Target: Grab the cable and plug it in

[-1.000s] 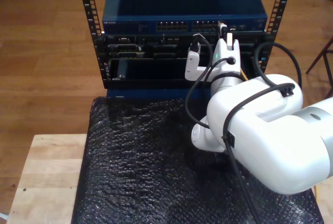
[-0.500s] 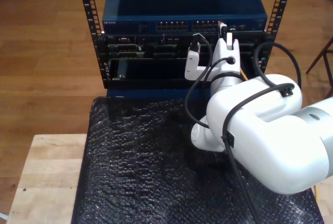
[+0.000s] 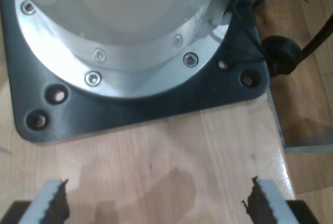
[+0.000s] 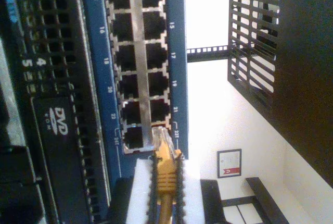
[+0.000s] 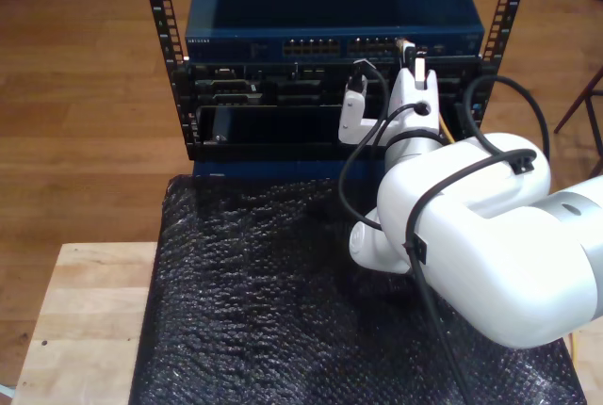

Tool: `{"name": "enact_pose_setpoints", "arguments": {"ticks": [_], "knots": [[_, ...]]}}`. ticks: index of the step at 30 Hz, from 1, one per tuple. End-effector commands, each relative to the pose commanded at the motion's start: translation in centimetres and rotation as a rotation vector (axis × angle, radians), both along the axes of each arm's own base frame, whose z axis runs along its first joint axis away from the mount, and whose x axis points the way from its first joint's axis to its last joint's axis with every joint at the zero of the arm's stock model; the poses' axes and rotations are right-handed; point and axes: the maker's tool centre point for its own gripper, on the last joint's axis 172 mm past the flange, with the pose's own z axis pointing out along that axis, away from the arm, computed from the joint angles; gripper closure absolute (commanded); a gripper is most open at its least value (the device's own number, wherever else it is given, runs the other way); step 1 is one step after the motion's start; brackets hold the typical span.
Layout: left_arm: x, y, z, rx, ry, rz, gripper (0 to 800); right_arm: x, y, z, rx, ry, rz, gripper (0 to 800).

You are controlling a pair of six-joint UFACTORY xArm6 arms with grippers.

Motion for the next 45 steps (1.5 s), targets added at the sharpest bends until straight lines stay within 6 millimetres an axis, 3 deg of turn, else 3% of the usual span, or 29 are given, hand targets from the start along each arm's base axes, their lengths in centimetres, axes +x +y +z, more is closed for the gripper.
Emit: {"name": "enact_pose_setpoints", "arguments": {"ticks": [12,45], "knots": [[0.0,0.0,0.0,-0.002,0.0,0.0,0,0.4,-0.3,0.8,0.007,-0.017,-0.006,800],[0.0,0.0,0.0,0.0,0.0,0.0,0,0.4,0.8,0.3,-0.01,-0.009,0.013,800]]}}
